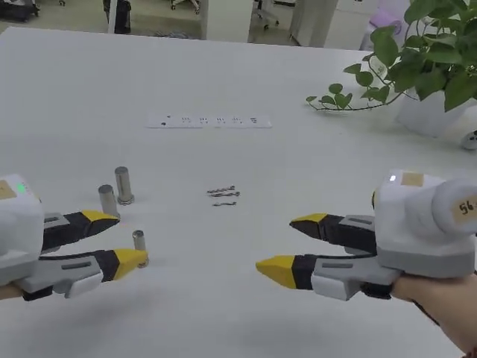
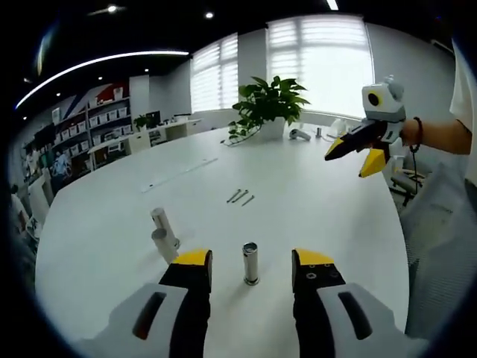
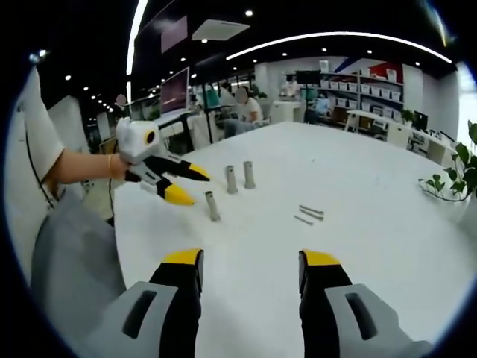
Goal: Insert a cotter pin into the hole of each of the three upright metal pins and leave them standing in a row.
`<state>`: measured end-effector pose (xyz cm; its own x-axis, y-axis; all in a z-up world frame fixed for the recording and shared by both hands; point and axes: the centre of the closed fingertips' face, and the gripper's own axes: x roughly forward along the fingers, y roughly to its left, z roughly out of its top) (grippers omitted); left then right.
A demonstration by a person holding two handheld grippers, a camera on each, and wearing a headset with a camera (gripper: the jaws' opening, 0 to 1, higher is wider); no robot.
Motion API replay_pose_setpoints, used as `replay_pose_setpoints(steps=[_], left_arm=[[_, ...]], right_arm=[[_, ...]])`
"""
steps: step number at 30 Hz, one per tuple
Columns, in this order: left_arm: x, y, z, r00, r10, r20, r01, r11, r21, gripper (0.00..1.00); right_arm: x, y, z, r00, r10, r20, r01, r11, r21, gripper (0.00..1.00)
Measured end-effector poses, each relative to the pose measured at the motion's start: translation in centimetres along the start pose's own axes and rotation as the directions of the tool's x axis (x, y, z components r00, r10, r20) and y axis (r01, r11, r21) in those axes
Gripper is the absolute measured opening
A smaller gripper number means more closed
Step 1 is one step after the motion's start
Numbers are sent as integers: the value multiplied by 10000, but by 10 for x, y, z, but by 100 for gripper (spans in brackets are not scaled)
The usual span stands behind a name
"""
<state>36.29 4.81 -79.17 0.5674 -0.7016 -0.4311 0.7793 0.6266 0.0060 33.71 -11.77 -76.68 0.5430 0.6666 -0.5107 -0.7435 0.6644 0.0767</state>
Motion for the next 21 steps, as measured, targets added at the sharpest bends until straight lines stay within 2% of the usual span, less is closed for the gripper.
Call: replay_pose_setpoints(steps=[4, 7, 11, 16, 21], left_arm=[[-7, -1, 5, 9989, 363, 287, -357, 9991, -226, 46], [-11, -1, 5, 9979, 602, 221, -592, 9973, -428, 51], [-18, -3, 9, 9954, 880, 392, -856, 9946, -584, 54], [-25, -7, 11, 9926, 1125, 454, -1082, 9903, -876, 60], [-30, -11, 10, 9910, 1267, 427, -1217, 9870, -1045, 66]], right_arm=[[7, -9, 4, 9998, 88, -170, -93, 9994, -320, 46], [14, -16, 5, 9990, 170, -413, -189, 9988, -460, 42], [22, -23, 6, 9969, 285, -735, -333, 9973, -649, 38], [37, -33, 3, 9895, 469, -1364, -632, 9910, -1181, 32], [50, -38, 1, 9826, 643, -1741, -900, 9854, -1446, 29]])
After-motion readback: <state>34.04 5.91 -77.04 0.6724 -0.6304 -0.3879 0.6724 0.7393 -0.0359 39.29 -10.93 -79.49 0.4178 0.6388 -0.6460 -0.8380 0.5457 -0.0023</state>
